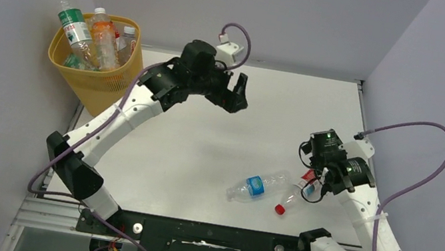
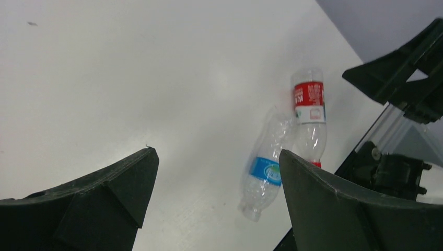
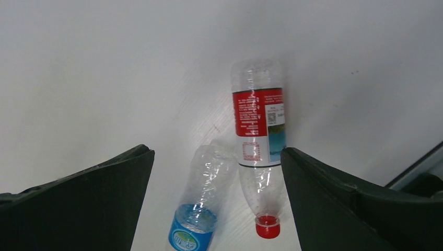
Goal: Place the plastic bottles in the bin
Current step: Pick up the plastic bottle at the center of the board.
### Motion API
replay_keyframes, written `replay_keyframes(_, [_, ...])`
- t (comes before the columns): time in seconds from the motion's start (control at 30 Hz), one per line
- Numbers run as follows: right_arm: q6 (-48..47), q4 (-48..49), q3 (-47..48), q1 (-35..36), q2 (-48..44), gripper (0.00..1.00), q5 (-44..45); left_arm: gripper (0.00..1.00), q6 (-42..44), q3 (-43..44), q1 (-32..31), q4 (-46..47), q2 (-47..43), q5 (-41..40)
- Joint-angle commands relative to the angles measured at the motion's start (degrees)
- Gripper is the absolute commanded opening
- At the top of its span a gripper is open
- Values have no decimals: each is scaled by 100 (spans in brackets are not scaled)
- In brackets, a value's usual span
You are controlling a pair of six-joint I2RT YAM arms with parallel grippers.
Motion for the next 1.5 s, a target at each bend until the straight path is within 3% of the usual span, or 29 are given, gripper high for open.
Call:
replay_keyframes(0.0, [901, -880, 146, -84, 235, 98, 525, 87, 240, -590, -363, 262, 120, 425])
replay_keyframes(0.3, [650, -641, 517, -159, -666, 98, 808, 88, 367, -1398, -1144, 1035, 598, 1154])
replay_keyframes(0.73, [220, -644, 869, -177, -802, 98, 849, 88, 727, -447, -2196, 1173, 2311, 720])
replay_keyframes(1.07, [135, -619, 791, -177, -995, 98, 887, 88, 987, -3, -2411, 1149, 3218, 785])
replay_keyframes(1.47, [88, -531, 659, -177, -1141, 98, 800, 88, 1078, 484, -2668, 975, 3878, -35])
